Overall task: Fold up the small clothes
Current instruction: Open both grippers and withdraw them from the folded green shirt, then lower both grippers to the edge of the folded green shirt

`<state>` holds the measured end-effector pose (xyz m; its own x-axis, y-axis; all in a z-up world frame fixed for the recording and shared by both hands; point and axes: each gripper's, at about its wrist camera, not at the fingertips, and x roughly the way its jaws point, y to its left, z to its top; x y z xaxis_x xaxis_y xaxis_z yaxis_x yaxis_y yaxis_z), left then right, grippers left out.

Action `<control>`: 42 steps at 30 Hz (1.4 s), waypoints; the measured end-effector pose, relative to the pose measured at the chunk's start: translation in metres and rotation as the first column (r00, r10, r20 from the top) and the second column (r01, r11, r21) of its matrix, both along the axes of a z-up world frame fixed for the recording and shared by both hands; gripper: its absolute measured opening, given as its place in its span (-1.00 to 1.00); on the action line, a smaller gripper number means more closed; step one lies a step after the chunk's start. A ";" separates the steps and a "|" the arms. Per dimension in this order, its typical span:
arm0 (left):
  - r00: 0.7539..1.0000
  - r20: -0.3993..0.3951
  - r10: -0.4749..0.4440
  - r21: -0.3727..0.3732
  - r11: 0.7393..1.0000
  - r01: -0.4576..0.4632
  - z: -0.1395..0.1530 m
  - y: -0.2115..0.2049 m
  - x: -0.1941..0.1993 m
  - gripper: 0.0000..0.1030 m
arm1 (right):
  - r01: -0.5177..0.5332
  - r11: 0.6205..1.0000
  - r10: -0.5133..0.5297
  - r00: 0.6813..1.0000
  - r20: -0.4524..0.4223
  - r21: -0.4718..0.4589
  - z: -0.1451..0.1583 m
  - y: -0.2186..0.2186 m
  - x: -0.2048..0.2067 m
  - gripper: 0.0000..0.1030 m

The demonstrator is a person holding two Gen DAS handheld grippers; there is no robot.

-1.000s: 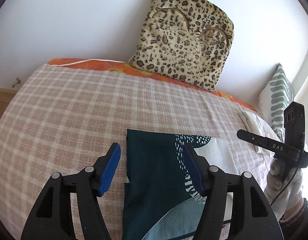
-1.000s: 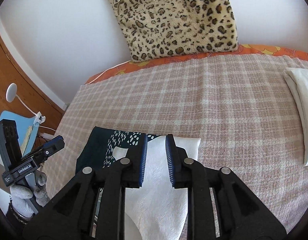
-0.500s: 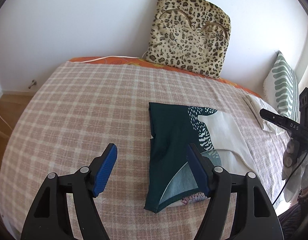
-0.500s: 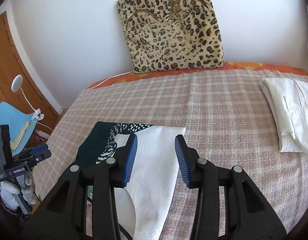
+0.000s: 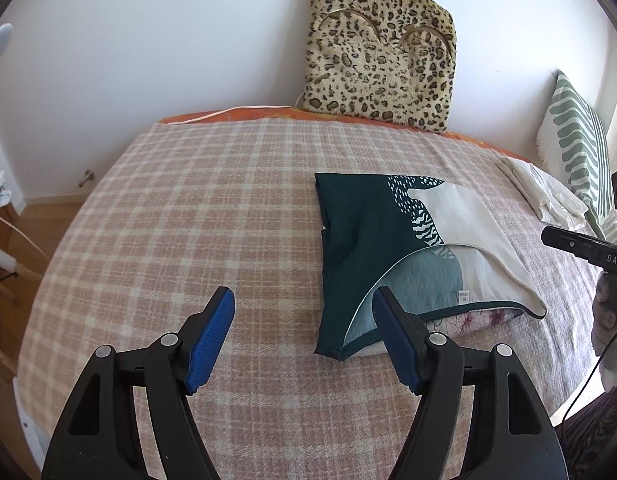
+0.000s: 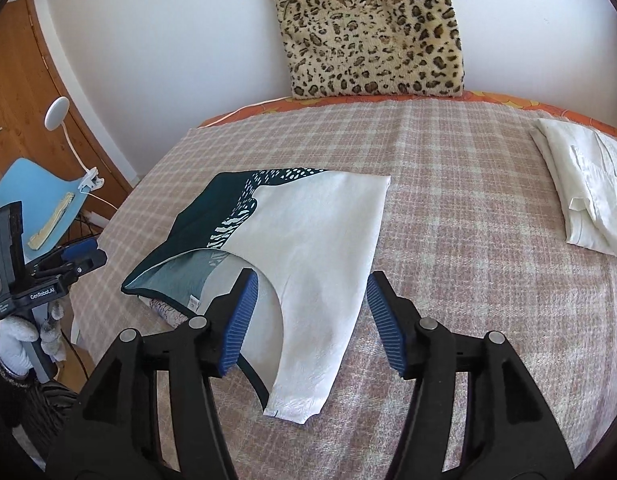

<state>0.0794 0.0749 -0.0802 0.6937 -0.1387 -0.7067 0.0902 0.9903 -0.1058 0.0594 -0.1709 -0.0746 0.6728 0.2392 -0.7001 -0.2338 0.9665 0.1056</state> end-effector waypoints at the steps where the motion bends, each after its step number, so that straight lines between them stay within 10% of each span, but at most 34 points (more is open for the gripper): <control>1: 1.000 -0.001 0.001 0.002 1.000 -0.001 -0.001 -0.001 -0.002 0.38 | 0.003 1.000 -0.003 1.000 0.002 0.000 0.000 -0.002 -0.001 0.24; 19: 0.996 -0.083 -0.026 -0.028 0.999 0.024 -0.020 -0.004 -0.011 0.38 | 0.050 0.997 -0.047 0.998 -0.046 0.051 -0.013 -0.017 0.012 0.35; 24: 0.992 -0.124 -0.040 -0.179 0.984 0.017 -0.025 0.008 -0.009 0.38 | 0.044 0.997 -0.039 0.997 -0.065 0.064 -0.016 -0.017 0.018 0.35; 30: 0.972 -0.232 -0.034 -0.507 0.857 -0.091 -0.042 0.039 -0.004 0.34 | 0.079 0.983 -0.060 0.991 -0.118 0.164 -0.021 -0.031 0.031 0.35; 42: 0.942 -0.329 -0.065 -0.713 0.671 -0.203 -0.062 0.049 0.006 0.34 | 0.150 0.935 -0.078 0.971 -0.227 0.320 -0.039 -0.058 0.052 0.35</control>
<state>0.0850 0.1240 -0.1417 0.4927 -0.6604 -0.5667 -0.1446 0.5801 -0.8016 0.1117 -0.2287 -0.1134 0.5575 0.4132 -0.7201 -0.0623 0.8857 0.4600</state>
